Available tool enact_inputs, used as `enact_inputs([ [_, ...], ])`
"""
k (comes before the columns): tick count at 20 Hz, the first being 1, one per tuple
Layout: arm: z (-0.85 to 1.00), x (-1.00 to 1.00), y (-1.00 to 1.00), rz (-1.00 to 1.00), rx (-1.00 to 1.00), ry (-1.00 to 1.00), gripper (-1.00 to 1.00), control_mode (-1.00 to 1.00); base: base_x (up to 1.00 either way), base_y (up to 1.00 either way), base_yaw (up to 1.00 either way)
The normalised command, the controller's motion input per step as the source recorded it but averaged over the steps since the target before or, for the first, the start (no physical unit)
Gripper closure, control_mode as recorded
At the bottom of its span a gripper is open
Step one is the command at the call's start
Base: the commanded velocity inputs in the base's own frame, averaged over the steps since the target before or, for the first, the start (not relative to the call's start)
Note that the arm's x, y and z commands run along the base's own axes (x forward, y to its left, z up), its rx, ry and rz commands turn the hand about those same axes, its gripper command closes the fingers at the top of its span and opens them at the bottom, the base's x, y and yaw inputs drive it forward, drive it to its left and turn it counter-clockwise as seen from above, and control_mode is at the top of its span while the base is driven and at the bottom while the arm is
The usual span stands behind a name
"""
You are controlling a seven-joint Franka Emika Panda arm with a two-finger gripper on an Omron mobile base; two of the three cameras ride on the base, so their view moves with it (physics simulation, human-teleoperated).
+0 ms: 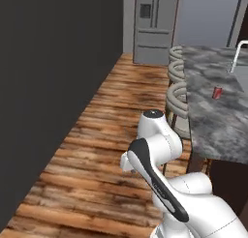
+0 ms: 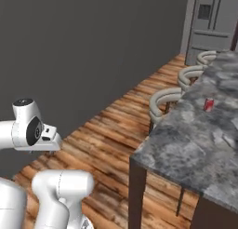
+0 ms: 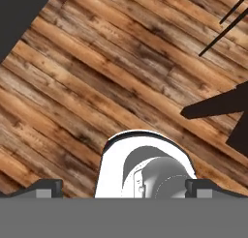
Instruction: Four empty soda cans are scattered around the kitchen. Gather all the cans and cluster them next to the stove for recycling.
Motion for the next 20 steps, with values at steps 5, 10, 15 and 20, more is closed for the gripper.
enact_inputs([
  [5,0.0,0.0,0.0,0.0,0.0,0.0,-1.0,1.0,1.0,0.89,-0.57],
  [10,0.0,0.0,0.0,0.0,0.0,0.0,-1.0,1.0,1.0,0.87,-0.59],
  [15,0.0,0.0,0.0,0.0,0.0,0.0,-1.0,1.0,1.0,0.8,-0.69],
  [20,0.0,0.0,0.0,0.0,0.0,0.0,-1.0,1.0,1.0,0.83,-0.68],
])
